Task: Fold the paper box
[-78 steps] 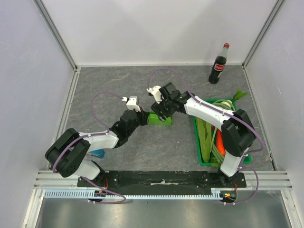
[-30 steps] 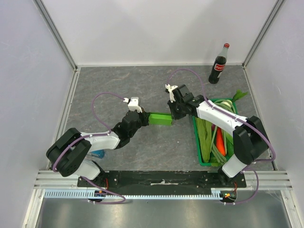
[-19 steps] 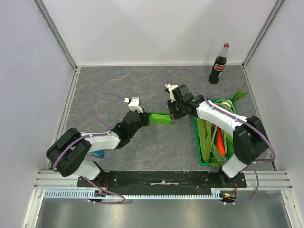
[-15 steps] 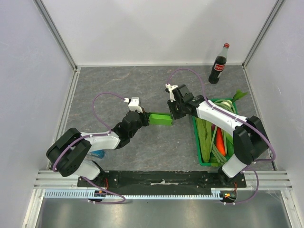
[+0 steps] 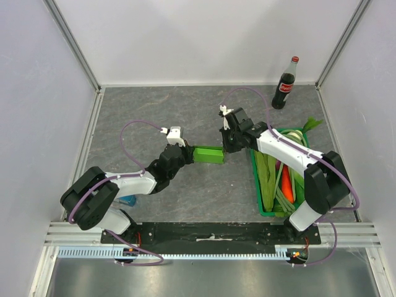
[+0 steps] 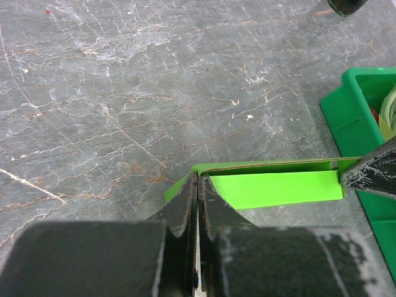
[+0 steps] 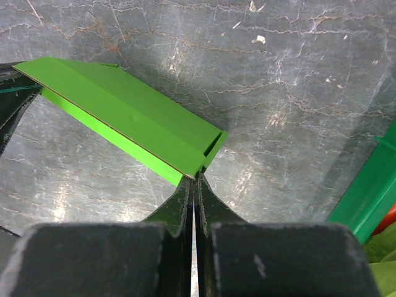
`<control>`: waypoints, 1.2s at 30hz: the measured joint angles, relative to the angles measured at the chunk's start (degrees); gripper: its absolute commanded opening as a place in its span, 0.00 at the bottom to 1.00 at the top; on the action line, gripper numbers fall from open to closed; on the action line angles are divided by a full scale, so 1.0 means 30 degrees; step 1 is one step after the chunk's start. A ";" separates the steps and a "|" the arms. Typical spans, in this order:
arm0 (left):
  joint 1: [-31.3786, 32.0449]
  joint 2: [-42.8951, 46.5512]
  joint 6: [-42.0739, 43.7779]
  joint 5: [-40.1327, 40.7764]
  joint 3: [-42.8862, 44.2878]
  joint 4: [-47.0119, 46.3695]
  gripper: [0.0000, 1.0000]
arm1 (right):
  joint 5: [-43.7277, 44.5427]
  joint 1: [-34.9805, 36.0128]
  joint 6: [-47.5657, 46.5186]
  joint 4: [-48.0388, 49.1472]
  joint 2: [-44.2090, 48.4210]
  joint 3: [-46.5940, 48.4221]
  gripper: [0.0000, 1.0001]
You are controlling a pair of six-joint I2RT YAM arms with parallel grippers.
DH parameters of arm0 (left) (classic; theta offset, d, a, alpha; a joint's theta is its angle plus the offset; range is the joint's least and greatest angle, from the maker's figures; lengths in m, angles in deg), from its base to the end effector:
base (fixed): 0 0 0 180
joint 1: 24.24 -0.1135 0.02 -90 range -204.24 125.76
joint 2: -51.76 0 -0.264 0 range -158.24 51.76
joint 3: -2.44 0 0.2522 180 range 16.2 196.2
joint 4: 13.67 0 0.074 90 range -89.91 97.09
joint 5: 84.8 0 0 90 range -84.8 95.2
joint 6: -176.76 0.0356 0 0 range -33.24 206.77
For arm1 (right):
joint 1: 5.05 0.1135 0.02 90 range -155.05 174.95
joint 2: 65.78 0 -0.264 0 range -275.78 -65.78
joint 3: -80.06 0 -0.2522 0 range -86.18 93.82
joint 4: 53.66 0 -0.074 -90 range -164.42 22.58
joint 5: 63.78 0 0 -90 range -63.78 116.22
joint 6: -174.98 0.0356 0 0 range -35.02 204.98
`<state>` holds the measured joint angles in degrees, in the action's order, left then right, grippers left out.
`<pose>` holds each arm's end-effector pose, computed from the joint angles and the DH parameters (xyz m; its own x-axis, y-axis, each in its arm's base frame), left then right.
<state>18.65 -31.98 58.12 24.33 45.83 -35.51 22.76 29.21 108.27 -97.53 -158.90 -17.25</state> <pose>0.2171 -0.1857 0.1785 -0.4032 -0.2435 -0.8821 0.2530 0.8967 -0.3632 0.2850 0.1967 0.2425 -0.8502 -0.1016 -0.5166 -0.2775 0.9203 0.2757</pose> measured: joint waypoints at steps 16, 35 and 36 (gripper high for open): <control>0.0124 0.0000 0.0007 0.0277 0.0015 0.0036 0.02 | -0.0903 -0.0284 0.1749 -0.0131 -0.0240 0.0007 0.31; 0.0211 0.0000 0.0007 0.0313 0.0015 0.0036 0.02 | -0.0306 -0.0153 0.0233 -0.1217 -0.0102 0.0874 0.26; 0.0211 0.0000 0.0007 0.0313 0.0015 0.0036 0.02 | -0.0248 -0.0153 0.0204 -0.1275 -0.0102 0.0889 0.25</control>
<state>19.29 -31.98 58.14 25.27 45.87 -35.40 22.01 28.75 108.88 -101.35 -159.21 -14.59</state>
